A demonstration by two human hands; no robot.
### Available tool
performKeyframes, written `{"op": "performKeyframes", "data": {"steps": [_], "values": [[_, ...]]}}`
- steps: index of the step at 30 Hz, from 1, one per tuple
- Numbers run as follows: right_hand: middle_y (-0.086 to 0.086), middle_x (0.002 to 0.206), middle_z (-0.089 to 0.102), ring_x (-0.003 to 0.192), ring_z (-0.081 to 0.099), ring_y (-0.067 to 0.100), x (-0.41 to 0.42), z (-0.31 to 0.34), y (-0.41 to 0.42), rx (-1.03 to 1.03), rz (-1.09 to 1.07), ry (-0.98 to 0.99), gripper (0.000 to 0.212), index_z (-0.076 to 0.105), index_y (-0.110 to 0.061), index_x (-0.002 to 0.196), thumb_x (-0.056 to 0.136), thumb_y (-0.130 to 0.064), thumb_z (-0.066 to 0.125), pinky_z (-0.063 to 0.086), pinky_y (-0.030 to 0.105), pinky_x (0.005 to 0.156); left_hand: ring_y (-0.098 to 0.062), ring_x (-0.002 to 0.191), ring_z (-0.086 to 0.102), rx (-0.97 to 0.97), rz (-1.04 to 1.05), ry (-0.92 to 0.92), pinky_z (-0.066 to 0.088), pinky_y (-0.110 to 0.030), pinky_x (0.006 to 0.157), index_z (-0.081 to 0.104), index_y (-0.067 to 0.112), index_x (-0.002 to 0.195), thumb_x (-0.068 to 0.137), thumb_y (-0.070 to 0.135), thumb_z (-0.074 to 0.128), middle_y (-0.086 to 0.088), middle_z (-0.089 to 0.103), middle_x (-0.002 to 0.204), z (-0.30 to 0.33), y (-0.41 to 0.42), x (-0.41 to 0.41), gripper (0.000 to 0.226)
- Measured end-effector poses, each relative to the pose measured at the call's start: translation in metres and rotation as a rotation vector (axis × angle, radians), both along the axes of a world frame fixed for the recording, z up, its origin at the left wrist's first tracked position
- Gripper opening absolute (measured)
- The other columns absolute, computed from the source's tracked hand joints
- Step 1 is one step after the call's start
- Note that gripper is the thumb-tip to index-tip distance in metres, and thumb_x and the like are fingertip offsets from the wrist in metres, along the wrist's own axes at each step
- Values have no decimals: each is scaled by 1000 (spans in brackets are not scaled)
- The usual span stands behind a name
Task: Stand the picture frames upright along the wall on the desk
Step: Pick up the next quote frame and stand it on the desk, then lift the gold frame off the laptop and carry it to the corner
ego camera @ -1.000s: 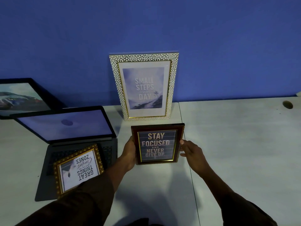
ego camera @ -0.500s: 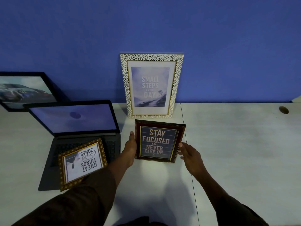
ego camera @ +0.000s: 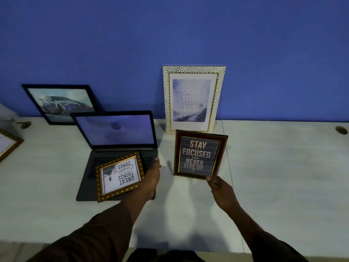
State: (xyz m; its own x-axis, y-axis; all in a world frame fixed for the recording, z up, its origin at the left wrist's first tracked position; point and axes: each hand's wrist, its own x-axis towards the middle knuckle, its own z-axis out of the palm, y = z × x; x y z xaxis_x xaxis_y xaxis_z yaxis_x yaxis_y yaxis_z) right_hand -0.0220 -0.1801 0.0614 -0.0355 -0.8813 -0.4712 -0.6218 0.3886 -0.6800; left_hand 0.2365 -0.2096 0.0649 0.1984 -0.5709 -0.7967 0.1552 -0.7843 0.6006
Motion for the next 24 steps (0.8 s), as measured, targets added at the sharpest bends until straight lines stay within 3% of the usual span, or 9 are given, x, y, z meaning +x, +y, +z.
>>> {"op": "performKeyframes", "data": {"steps": [4, 7, 12, 16, 19, 24], "values": [[9, 130, 69, 108, 70, 24, 33, 0, 18, 33, 34, -5, 49, 60, -20, 130, 101, -55, 42, 52, 39, 98, -27, 123, 55, -75, 64, -53, 34, -38, 97, 54, 20, 143, 92, 69, 45, -6, 55, 147, -4, 29, 35, 71], [7, 123, 71, 105, 70, 24, 53, 2, 29, 48, 55, 15, 51, 64, -20, 123, 99, -59, 43, 52, 39, 96, -25, 122, 56, -125, 78, -76, 34, -35, 94, 52, 24, 144, 95, 66, 43, -2, 58, 142, -5, 47, 56, 65], [5, 125, 70, 105, 69, 24, 122, 9, 51, 40, 111, 9, 51, 64, -21, 122, 97, -62, 44, 51, 37, 91, -27, 139, 45, -178, 69, -60, 28, -44, 116, 46, 29, 150, 102, 58, 36, -2, 51, 152, 4, 97, 123, 57], [4, 119, 70, 103, 68, 23, 175, 15, 65, 29, 146, 7, 49, 63, -21, 120, 98, -61, 43, 50, 35, 85, -30, 138, 45, -164, 65, -85, 30, -48, 117, 46, 28, 149, 102, 61, 29, -4, 50, 152, 6, 129, 170, 60], [4, 108, 71, 97, 67, 22, 219, 20, 80, 4, 186, -29, 42, 63, -19, 111, 100, -55, 45, 54, 39, 89, -30, 141, 42, -152, 75, -88, 28, -46, 117, 45, 28, 150, 102, 63, 26, -5, 46, 156, 3, 149, 208, 63], [10, 110, 70, 97, 67, 25, 255, 22, 90, 19, 213, -25, 47, 65, -12, 112, 102, -52, 43, 52, 39, 88, -31, 147, 36, -79, 120, -72, 25, -48, 121, 31, 20, 159, 100, 63, 34, -8, 35, 164, -4, 166, 248, 72]]}}
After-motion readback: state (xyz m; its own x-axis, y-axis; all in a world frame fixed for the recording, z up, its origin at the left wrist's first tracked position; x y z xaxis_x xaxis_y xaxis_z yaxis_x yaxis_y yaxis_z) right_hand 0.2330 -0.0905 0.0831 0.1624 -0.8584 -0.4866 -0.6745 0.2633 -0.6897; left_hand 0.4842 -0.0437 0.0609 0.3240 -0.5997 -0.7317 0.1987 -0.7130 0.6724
